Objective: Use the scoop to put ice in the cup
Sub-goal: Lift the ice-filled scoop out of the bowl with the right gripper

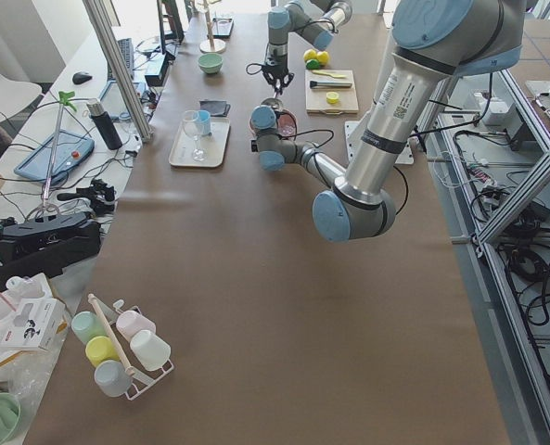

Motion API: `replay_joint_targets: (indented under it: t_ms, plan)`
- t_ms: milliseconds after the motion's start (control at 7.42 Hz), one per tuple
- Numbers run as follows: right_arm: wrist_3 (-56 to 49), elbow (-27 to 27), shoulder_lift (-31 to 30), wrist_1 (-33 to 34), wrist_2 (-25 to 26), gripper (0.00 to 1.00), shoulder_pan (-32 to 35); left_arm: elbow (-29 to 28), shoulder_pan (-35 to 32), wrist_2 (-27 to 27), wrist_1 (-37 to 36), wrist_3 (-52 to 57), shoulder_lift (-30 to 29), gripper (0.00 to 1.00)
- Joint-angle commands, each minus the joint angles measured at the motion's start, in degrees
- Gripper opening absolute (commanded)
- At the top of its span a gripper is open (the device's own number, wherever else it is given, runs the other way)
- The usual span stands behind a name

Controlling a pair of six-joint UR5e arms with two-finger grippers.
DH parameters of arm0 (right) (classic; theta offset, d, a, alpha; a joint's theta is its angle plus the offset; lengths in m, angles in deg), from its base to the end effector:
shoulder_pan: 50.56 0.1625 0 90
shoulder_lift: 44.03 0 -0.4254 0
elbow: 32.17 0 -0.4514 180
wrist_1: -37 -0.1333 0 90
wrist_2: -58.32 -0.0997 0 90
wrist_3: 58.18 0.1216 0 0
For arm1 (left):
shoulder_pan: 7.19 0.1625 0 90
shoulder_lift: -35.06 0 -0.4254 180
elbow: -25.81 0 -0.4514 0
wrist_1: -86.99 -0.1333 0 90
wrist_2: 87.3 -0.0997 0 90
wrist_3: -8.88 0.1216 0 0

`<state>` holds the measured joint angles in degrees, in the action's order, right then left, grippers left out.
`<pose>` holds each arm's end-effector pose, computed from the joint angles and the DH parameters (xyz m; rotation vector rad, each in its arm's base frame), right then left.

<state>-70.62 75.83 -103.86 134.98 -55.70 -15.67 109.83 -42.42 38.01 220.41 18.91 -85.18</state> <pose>-0.4956 -0.4478 0.2144 0.5340 -0.6716 -1.2583 0.5807 -0.4873 0.2900 0.9238 1.0175 1.3259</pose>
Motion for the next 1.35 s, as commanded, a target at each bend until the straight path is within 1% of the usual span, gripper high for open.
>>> replay_joint_targets:
  t_ms: [0,269,539,674,943,1212]
  plan:
    - [0.75,1.24,-2.04,-2.17,-1.47,0.0,1.05,0.0,-0.11,0.55,0.0,-0.09,0.0,0.99]
    - [2.5,1.42,-1.87,-2.26,-4.28,0.0,2.46,0.0,-0.11,0.64,0.0,-0.09,0.0,0.99]
    - [5.58,1.07,-1.43,-1.74,-5.07,0.0,4.38,0.0,-0.11,0.64,0.0,-0.09,0.0,0.99]
    - [5.59,0.11,-1.51,-1.56,-7.95,0.0,6.92,0.0,-0.02,0.64,0.0,-0.09,0.0,0.99]
    - [5.15,-3.75,-1.08,-1.56,-9.21,0.0,11.84,0.0,-0.11,0.55,0.0,-0.09,0.0,0.99]
    - [3.84,-10.06,2.07,-1.47,-11.83,0.0,16.33,0.0,-0.02,0.55,0.0,-0.09,0.0,0.99]
